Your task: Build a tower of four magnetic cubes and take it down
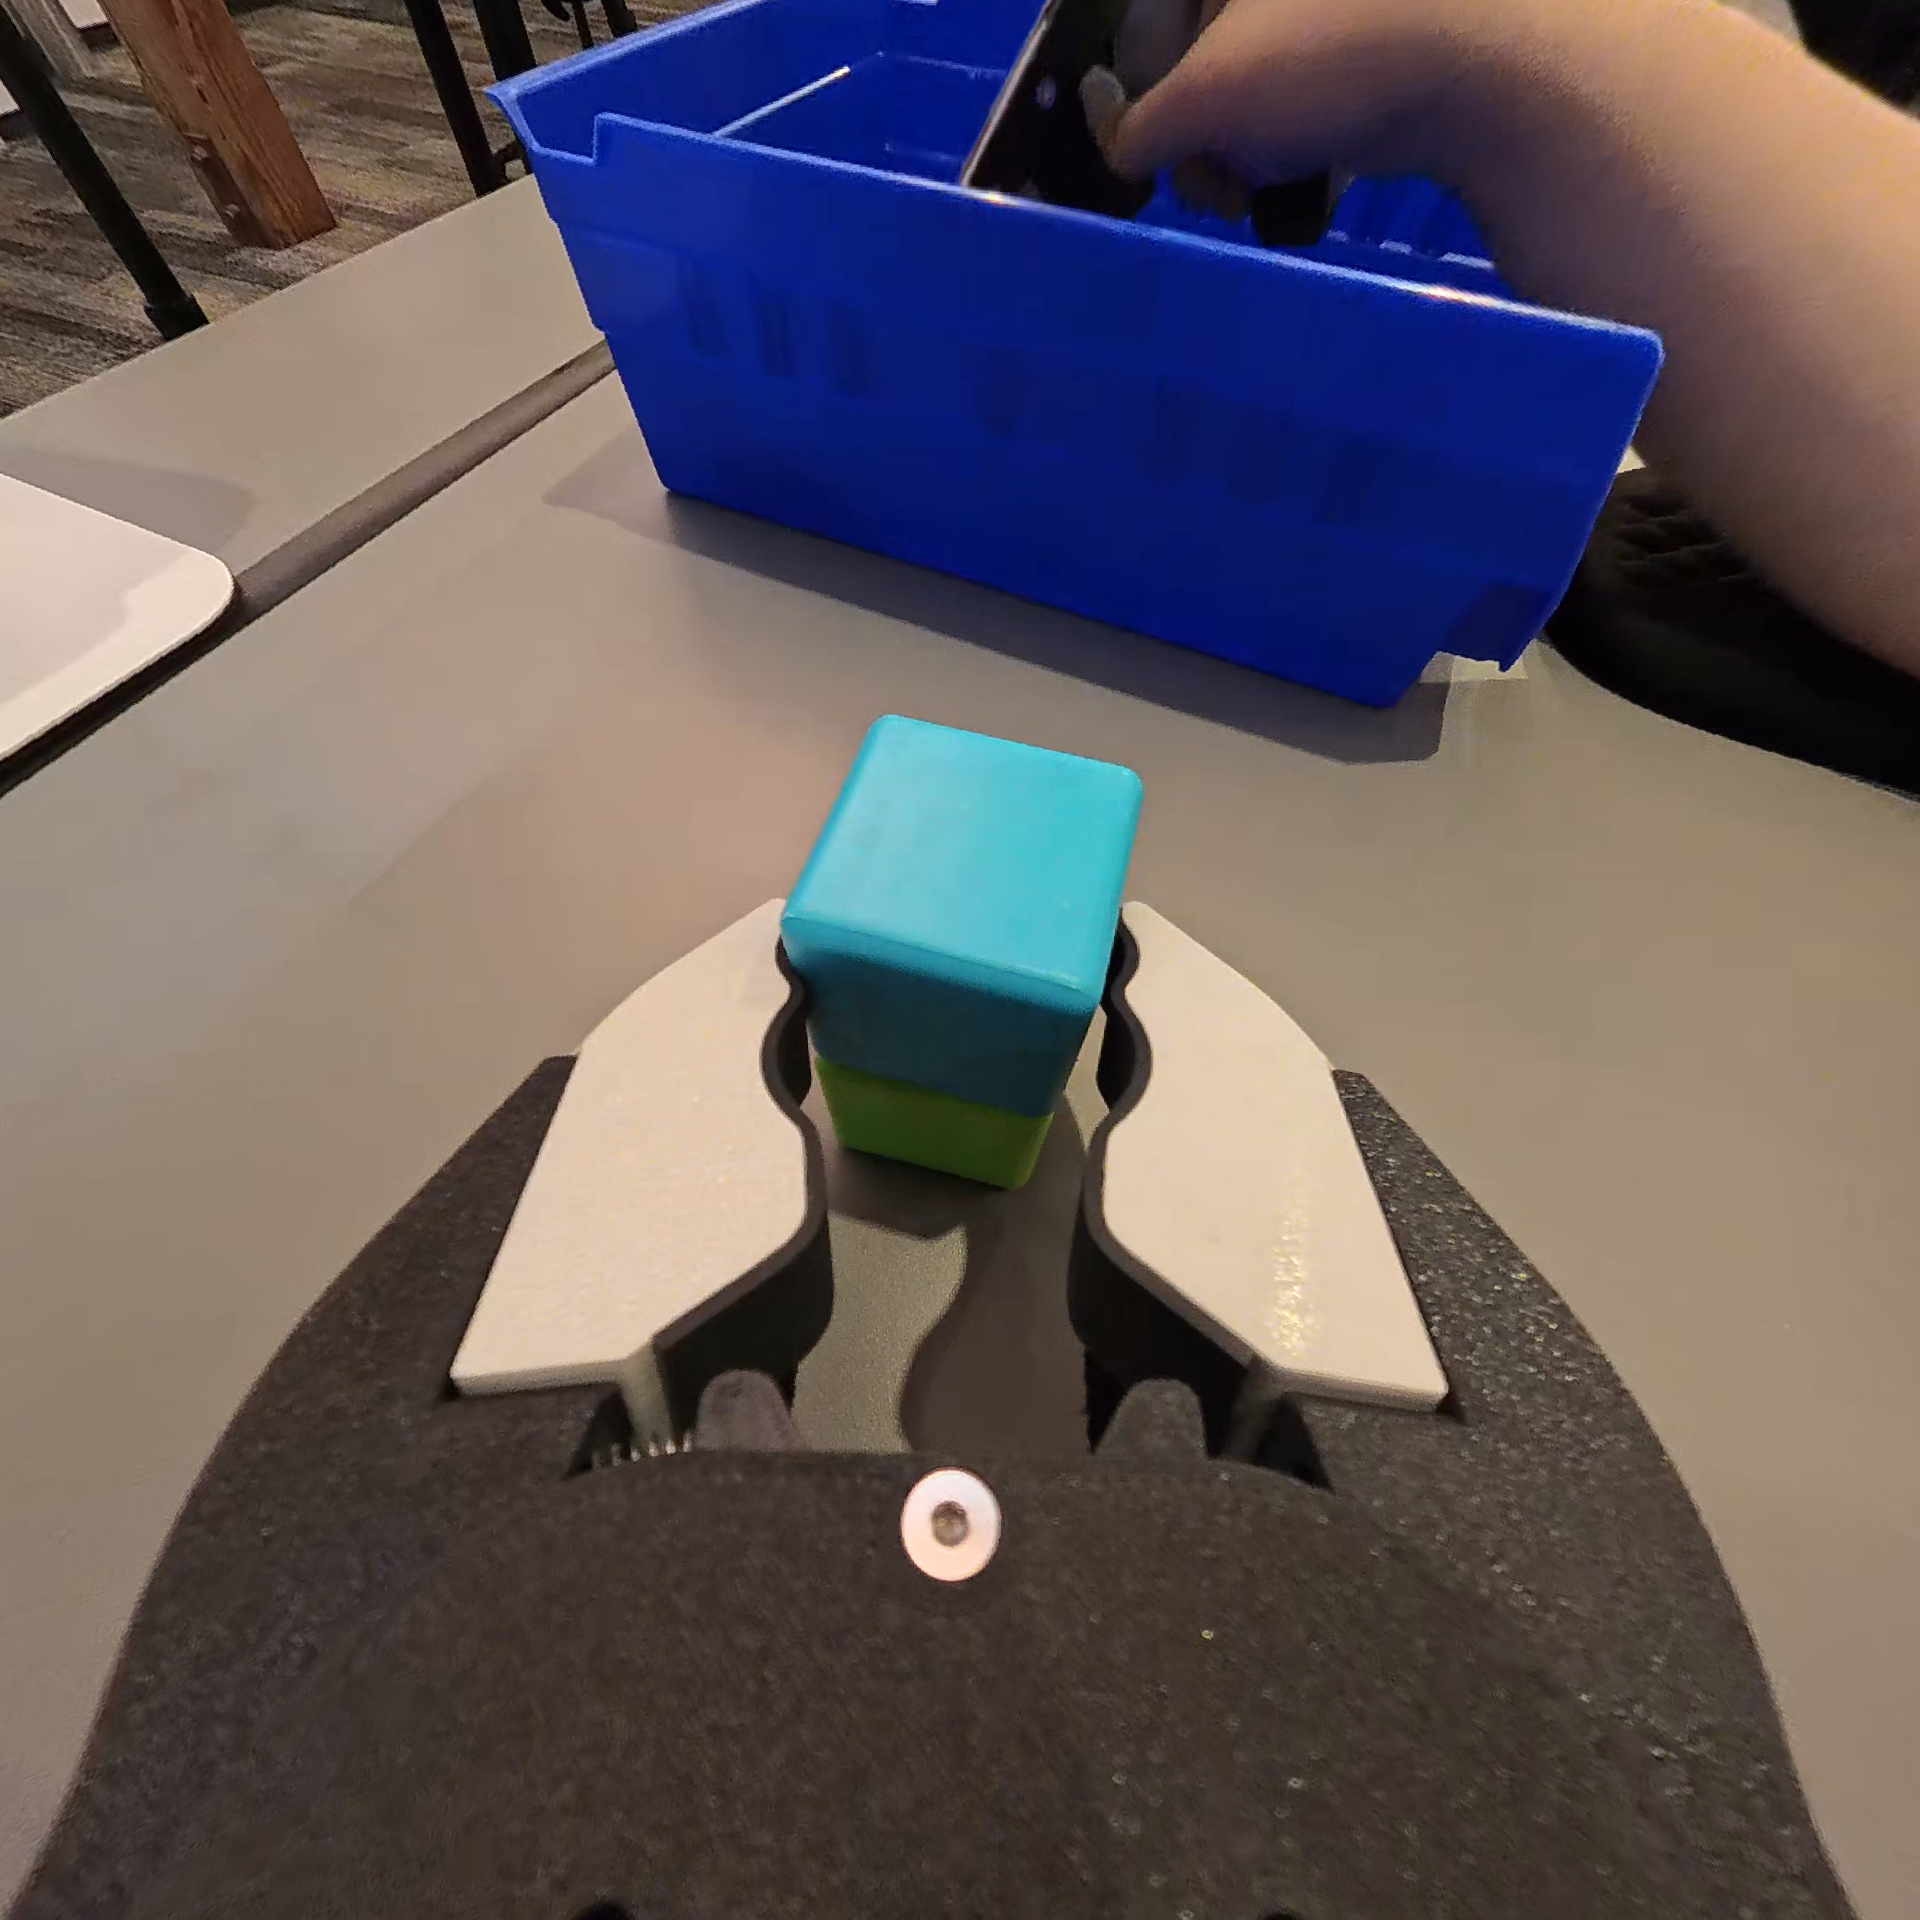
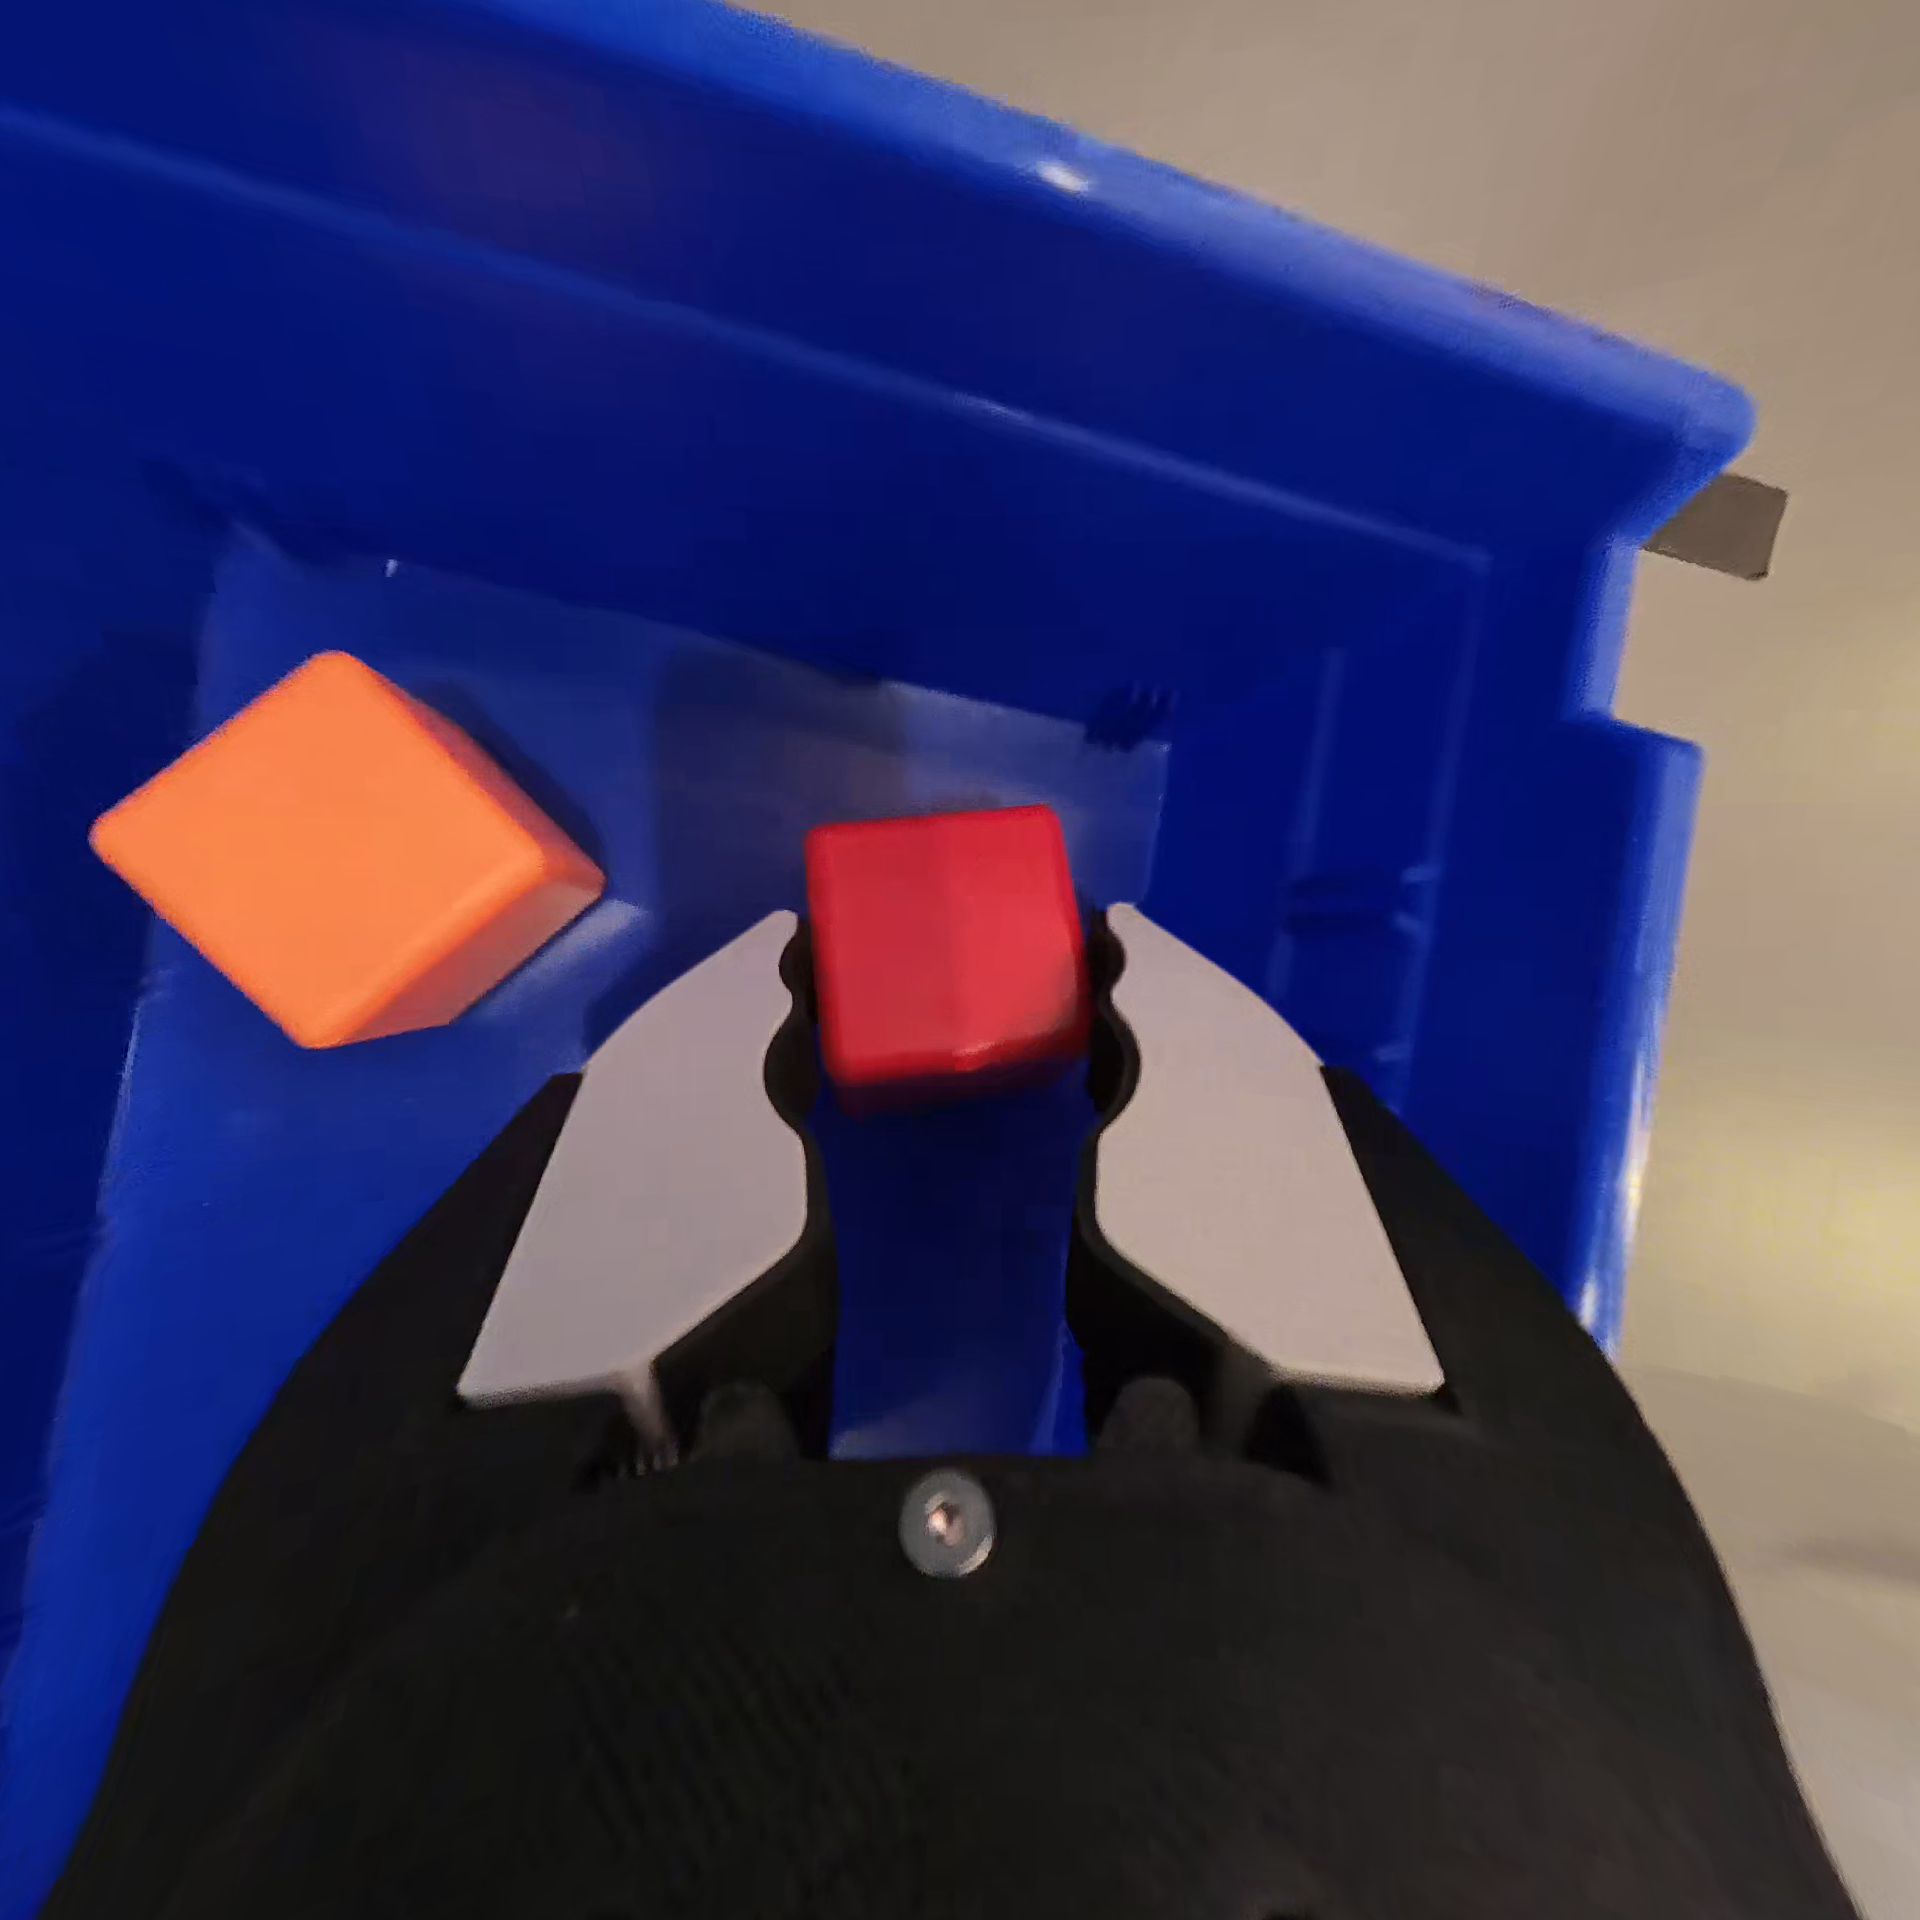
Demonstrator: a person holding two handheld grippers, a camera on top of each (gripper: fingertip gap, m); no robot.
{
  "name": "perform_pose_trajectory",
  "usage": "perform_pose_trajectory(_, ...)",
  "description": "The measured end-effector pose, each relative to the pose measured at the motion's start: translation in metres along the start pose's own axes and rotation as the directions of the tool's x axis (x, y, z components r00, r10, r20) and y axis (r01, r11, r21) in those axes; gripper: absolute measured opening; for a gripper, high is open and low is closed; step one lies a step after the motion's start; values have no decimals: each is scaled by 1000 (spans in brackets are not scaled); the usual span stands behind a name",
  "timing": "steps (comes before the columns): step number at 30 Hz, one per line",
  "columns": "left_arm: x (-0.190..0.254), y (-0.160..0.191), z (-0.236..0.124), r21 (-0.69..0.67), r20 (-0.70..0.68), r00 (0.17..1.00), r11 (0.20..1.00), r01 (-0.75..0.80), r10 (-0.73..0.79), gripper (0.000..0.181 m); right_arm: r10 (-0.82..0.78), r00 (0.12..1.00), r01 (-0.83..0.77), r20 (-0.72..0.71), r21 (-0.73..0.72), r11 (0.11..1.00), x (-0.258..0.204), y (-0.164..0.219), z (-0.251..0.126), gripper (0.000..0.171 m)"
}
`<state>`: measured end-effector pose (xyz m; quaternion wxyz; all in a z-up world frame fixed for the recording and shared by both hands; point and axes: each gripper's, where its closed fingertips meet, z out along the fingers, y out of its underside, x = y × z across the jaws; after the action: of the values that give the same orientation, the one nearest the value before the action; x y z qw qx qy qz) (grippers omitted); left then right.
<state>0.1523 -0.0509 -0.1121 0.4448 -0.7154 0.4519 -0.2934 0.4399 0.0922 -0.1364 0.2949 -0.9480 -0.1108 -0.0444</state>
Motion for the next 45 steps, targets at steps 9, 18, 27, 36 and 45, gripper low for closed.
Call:
perform_pose_trajectory(9, 3, 17, 3, -105, -22, 1000, 994, 8, -11, 63, -70, 995, 79, 64, -143, 987, -11, 18, -3, 68)
perform_pose_trajectory(18, -1, 35, 2, -208, 25, 1000, 978, 6, -1, 55, -233, 942, 191, 240, 185, 964, -60, -39, -95, 74)
perform_pose_trajectory(27, 3, 42, 4, -257, -17, 999, 965, -43, 40, 49, -832, 287, 400, 475, 729, 555, -260, -26, -199, 70)
perform_pose_trajectory(36, 11, 44, -1, -255, -72, 994, 962, -93, 77, 49, -845, 108, 602, 523, 642, 475, -321, 22, -148, 66)
perform_pose_trajectory(45, 12, 45, -2, -254, -79, 993, 962, -100, 83, 49, -826, 61, 640, 561, 613, 463, -327, 36, -135, 49)
